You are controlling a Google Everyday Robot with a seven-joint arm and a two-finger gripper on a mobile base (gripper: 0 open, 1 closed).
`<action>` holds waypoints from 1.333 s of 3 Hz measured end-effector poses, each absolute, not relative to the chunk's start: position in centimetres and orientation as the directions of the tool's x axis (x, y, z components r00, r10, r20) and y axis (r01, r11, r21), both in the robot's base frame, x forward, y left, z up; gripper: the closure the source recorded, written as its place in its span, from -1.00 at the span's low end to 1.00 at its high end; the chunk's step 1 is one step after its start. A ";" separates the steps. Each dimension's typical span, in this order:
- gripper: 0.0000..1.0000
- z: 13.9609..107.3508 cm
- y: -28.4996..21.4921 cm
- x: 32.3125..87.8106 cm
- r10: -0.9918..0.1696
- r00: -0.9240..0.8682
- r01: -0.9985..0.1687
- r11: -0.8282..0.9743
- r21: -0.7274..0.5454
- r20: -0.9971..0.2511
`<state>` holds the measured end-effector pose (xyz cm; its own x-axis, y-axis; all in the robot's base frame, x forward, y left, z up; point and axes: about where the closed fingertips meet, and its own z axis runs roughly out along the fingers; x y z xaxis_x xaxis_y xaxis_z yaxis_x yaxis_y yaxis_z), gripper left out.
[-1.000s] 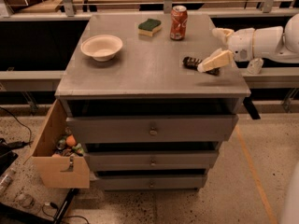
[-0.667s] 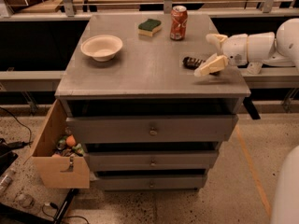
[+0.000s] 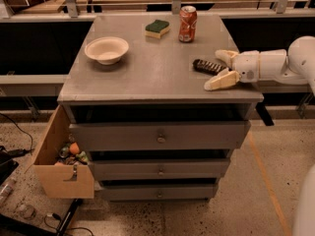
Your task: Place rxbar chocolate into paper bowl
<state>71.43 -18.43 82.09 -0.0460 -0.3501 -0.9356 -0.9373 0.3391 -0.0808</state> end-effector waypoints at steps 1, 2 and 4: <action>-0.52 82.2 -18.4 71.3 -0.349 -0.052 -0.937 0.340 -0.075 -0.936; -0.08 82.5 -18.3 71.3 -0.349 -0.052 -0.937 0.340 -0.075 -0.936; 0.88 82.8 -18.3 71.3 -0.349 -0.052 -0.938 0.340 -0.075 -0.936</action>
Offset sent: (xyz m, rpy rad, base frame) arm -0.0014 0.0007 0.0005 0.0013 0.0056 -0.0009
